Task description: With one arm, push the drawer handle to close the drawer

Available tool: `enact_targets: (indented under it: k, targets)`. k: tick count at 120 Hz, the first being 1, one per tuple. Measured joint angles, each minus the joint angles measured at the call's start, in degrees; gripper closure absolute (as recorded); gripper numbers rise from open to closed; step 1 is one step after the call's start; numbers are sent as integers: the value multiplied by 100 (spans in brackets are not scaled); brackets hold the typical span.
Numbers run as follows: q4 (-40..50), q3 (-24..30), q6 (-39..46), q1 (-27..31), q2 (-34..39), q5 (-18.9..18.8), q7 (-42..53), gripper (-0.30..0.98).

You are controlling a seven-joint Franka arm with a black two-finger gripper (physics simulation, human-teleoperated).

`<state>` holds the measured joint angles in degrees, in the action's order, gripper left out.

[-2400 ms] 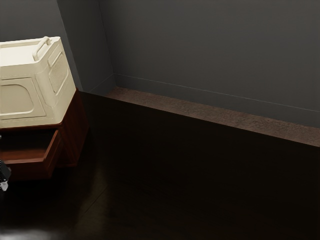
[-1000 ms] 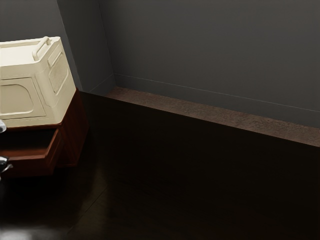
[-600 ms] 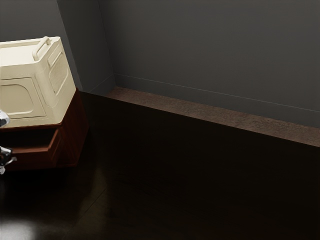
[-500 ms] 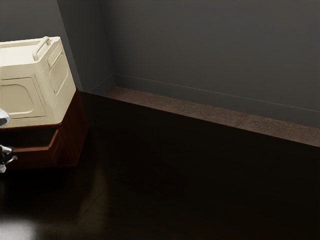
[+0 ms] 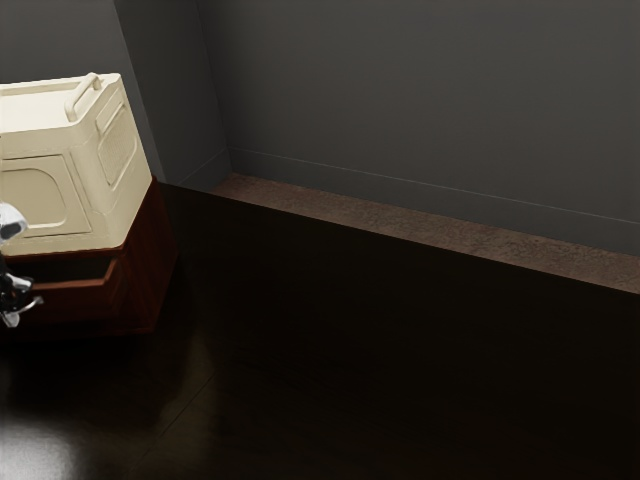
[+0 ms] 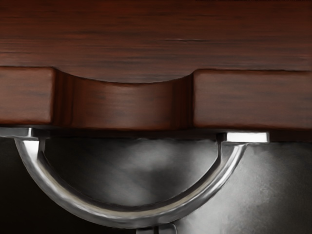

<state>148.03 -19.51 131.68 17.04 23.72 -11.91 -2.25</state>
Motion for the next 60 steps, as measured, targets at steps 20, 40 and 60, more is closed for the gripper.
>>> enact_targets:
  k: [20,40,60]
  targets:
    - [-206,0,59,-18,-267,35,-6,79]
    - [-469,0,147,-35,-564,129,-4,78]
    - [-695,-7,186,-92,-826,205,-2,78]
